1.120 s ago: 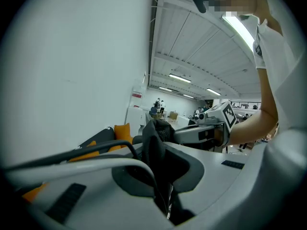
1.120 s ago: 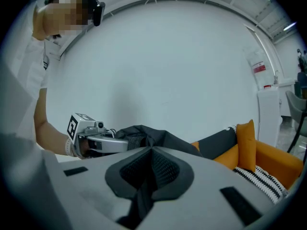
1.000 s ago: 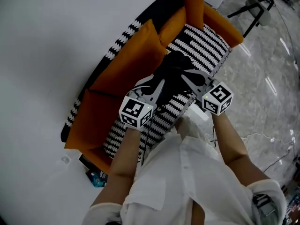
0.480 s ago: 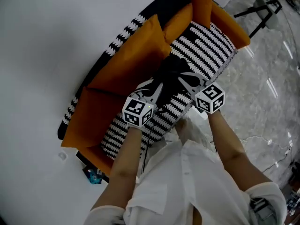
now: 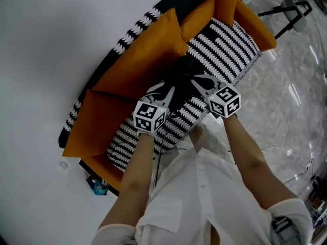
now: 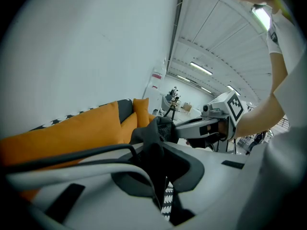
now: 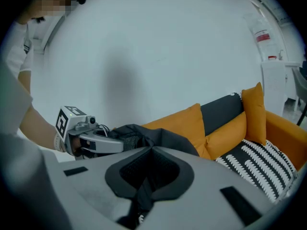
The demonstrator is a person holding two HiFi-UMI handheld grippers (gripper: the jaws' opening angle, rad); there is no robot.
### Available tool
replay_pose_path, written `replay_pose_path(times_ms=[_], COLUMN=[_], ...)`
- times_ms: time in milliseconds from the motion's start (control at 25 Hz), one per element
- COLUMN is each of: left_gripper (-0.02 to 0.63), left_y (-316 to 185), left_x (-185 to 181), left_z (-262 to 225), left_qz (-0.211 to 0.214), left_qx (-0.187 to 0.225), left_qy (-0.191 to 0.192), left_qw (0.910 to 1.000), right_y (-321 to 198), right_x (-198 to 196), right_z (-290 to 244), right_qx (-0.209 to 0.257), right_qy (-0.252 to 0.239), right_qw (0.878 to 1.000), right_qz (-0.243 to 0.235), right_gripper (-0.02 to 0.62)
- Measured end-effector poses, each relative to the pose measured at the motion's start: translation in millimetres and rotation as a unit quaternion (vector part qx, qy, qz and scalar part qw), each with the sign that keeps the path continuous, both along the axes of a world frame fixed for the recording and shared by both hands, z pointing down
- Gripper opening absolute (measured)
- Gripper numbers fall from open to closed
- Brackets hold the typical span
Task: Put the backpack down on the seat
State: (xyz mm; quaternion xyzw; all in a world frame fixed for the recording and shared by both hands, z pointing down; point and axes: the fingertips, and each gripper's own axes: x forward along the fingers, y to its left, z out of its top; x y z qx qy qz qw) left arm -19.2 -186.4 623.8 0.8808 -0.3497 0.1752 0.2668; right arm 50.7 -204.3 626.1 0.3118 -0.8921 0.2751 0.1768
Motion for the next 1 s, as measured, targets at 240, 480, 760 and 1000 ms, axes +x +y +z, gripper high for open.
replay_pose_path(times_ms=[240, 480, 760, 1000], left_gripper=[0.060, 0.128, 0.196, 0.207], left_y=[-4.7, -1.1, 8.8, 32.6], left_x=[-14.1, -28.6, -36.0, -35.3], left_z=[11.9, 10.0, -9.6, -32.5], left_qz=[-0.029, -0.060, -0.078, -0.085], left_qx=[-0.017, -0.021, -0.007, 0.003], left_qy=[-0.012, -0.012, -0.007, 0.003], left_qw=[0.9994, 0.9979, 0.9969, 0.9963], right_y=[-4.7, -1.9, 0.9, 7.1], right_x=[-12.3, -21.8, -21.1, -13.8], right_z=[8.8, 9.7, 11.9, 10.0], right_qx=[-0.006, -0.013, -0.018, -0.025], right_qy=[0.010, 0.014, 0.027, 0.051], right_qw=[1.000, 1.000, 0.999, 0.998], right_qz=[-0.002, 0.000, 0.005, 0.021], right_gripper=[0.021, 0.021, 0.021, 0.023])
